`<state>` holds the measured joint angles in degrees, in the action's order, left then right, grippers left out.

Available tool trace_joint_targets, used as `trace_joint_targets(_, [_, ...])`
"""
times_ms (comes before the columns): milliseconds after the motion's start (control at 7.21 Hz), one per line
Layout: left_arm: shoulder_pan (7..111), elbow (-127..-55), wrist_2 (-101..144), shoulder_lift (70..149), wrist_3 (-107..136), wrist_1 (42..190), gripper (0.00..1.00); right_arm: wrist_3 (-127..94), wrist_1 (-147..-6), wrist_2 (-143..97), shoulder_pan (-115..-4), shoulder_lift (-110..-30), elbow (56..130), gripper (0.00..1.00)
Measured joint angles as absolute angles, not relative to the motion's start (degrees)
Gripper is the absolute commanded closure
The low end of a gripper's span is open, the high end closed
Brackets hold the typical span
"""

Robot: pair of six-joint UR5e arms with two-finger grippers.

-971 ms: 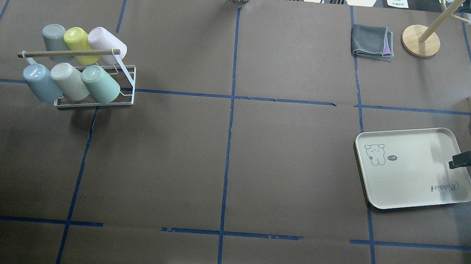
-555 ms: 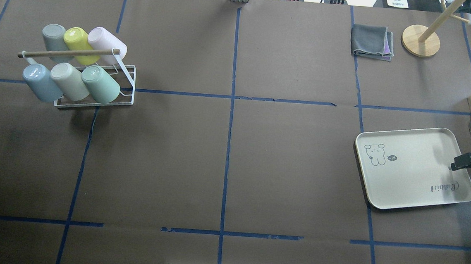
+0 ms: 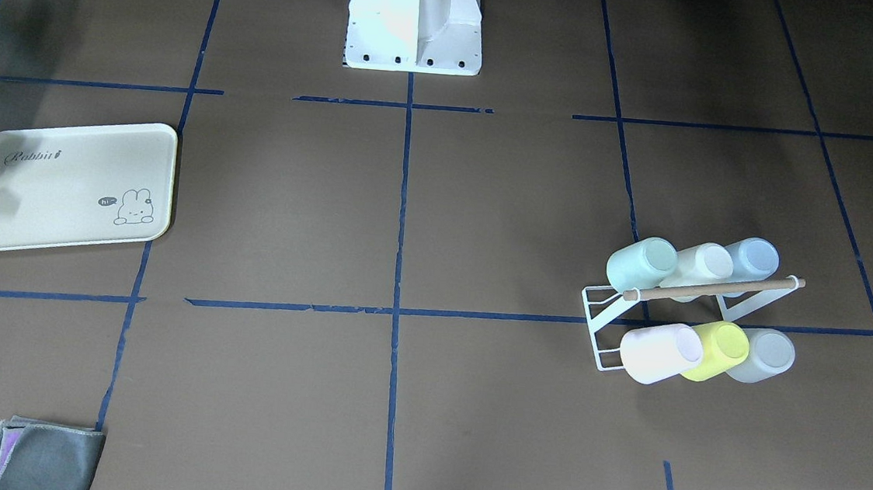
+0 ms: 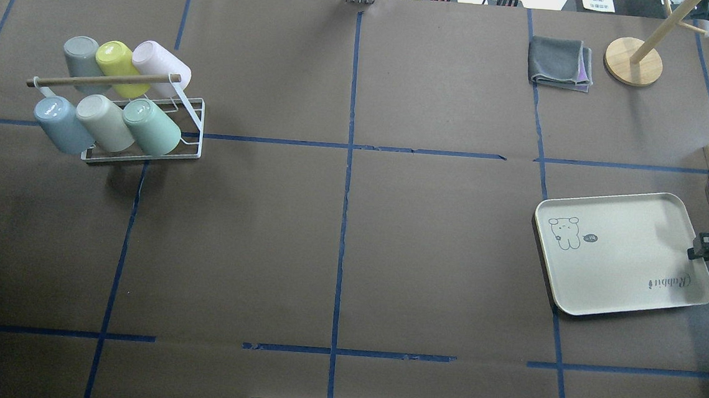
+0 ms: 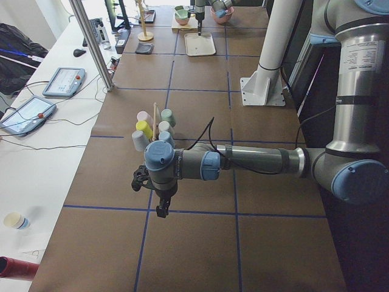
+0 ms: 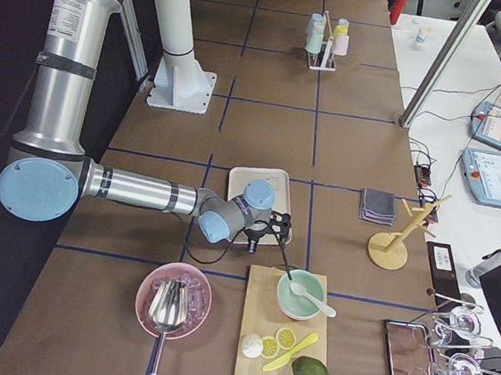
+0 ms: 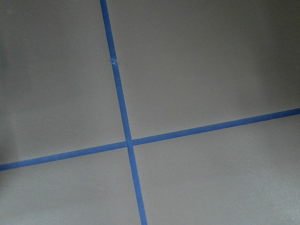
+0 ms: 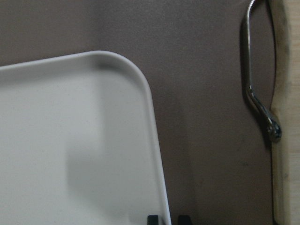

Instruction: Pick up and place green cup on tray

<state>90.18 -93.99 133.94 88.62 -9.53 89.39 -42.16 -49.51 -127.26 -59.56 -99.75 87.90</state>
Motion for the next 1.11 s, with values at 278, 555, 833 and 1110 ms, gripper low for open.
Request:
trace_joint_targets(278, [90.18,-93.84,133.91,88.86,-9.53,89.38,0.0,-41.93,-49.27,-127.34,-59.61,-99.81,88.37,1.0])
trace_joint_targets(555, [90.18,-93.84,133.92,88.99,-9.5,89.38,0.0,-42.31,-47.33,-127.96,-59.93,-100.45,91.42,1.0])
trace_joint_targets(833, [90.19,-93.9,133.87,89.15,-9.44,89.38,0.0,-42.51,-46.53,-129.3,-62.55,-101.27,97.12,1.0])
trace_joint_targets(1110, [90.25,-93.91,133.86,89.4,-9.35,89.38,0.0,-42.58,-46.47,-134.52,-66.81,-100.57,99.83,1.0])
